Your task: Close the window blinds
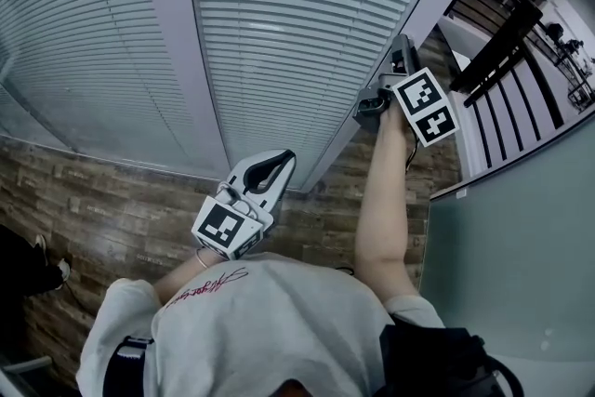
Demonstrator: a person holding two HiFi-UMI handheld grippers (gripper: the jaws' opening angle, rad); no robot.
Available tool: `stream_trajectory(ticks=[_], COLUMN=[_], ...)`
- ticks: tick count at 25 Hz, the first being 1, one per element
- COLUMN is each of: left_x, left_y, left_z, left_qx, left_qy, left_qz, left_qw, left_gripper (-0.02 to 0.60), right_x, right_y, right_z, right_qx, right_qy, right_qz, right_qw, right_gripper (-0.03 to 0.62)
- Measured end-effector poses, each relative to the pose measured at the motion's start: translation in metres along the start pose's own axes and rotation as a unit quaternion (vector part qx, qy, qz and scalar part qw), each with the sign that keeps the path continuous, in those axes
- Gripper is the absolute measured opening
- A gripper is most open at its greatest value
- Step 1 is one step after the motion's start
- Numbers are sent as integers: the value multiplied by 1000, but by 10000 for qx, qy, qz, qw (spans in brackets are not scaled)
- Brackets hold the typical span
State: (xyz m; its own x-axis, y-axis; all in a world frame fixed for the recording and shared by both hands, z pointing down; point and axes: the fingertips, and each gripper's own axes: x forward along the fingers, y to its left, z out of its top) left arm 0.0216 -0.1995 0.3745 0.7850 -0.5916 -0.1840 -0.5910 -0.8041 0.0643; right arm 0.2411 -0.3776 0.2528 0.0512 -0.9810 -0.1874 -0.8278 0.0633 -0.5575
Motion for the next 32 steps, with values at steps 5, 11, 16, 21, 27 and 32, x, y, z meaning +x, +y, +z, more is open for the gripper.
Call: stream_trajectory(ticks=[5,11,16,21,27,32], left_x=[2,5,7,9,7,3], left_y=[-2,-1,0,0,3,6], left_z=[-2,0,1,2,4,2], left_qx=[-91,-60,-124,-127,-87,-94], left_qy=[95,51,73,55,11,29], left_qz=[-33,-82,-96,-124,-107,-34], left_qw=[9999,9999,9999,9998,9999,9999], left_gripper=[20,20,20,20,20,20], right_x=[2,-7,-9,-5,1,0], right_y=[1,15,33,24,20,20], right_z=[-3,1,-11,-11,-13,-15], right_qx=[-1002,-4487,-7543,-7962,-8162,-7920], right_qy=[195,258,381,724,826,699], right_qz=[38,-189,54,142,148,108], right_qw=[9948,8931,6554,6005,5716,6065], right_gripper=[132,147,161,161,135,133])
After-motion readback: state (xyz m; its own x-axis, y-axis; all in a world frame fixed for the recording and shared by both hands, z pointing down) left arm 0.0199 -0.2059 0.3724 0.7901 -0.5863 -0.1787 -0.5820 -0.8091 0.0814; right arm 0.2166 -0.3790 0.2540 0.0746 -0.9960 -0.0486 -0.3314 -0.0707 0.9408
